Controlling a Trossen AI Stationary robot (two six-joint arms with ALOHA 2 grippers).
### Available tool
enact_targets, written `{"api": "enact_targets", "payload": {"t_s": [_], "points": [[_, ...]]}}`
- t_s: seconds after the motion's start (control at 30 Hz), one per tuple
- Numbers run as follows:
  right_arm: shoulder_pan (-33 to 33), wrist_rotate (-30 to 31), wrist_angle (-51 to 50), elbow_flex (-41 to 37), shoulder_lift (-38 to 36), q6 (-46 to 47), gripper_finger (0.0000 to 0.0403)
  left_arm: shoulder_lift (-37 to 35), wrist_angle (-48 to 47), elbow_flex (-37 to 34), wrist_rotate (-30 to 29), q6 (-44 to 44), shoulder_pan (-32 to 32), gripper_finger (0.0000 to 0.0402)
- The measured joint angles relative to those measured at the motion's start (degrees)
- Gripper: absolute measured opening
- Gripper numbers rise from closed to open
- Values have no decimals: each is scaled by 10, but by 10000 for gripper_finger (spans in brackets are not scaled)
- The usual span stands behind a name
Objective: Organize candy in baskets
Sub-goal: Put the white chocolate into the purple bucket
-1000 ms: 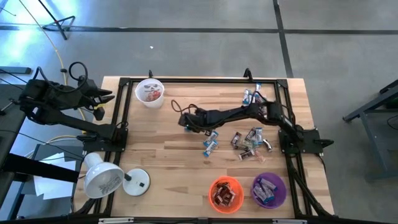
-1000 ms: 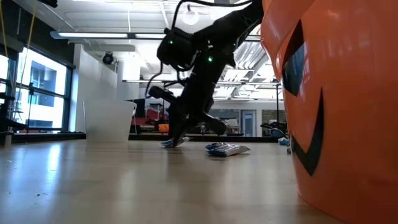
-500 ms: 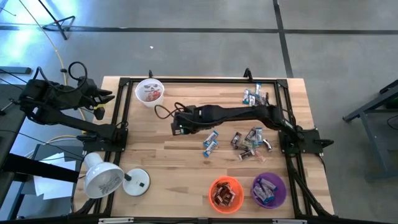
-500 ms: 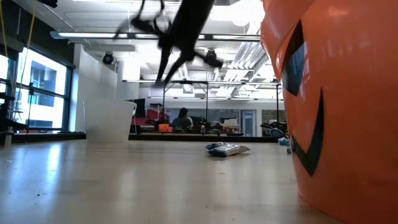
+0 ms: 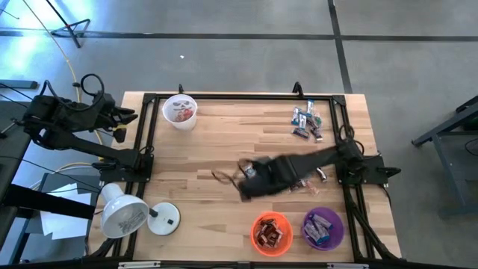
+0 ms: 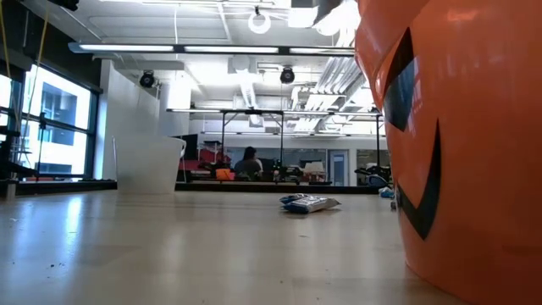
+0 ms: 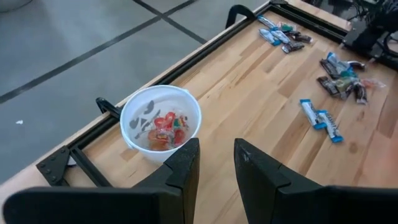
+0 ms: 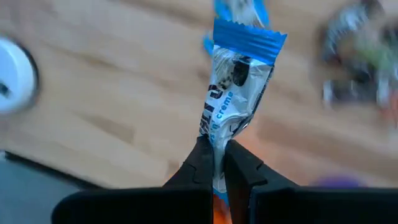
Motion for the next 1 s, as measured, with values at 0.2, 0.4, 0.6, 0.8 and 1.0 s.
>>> {"api": "enact_targets", "payload": {"t_s": [0.2,0.4,0.6,0.8,1.0], "points": [[89,-47,-2,-9,-13,112,1,3,3,0,-4,-23,0,88],[168,-82,-2,-9,-13,226,1,11,3,0,-8,-44,0,88],[230,-86,-1,-17,-13,319,1,20,3,0,-18,-67,0,88],[257,-138,-1,-104,-27,339,1,35,5,0,-22,-81,0,88],[264,-189,-2,-257,-92,340,4,55,13,0,-20,-81,0,88]]}}
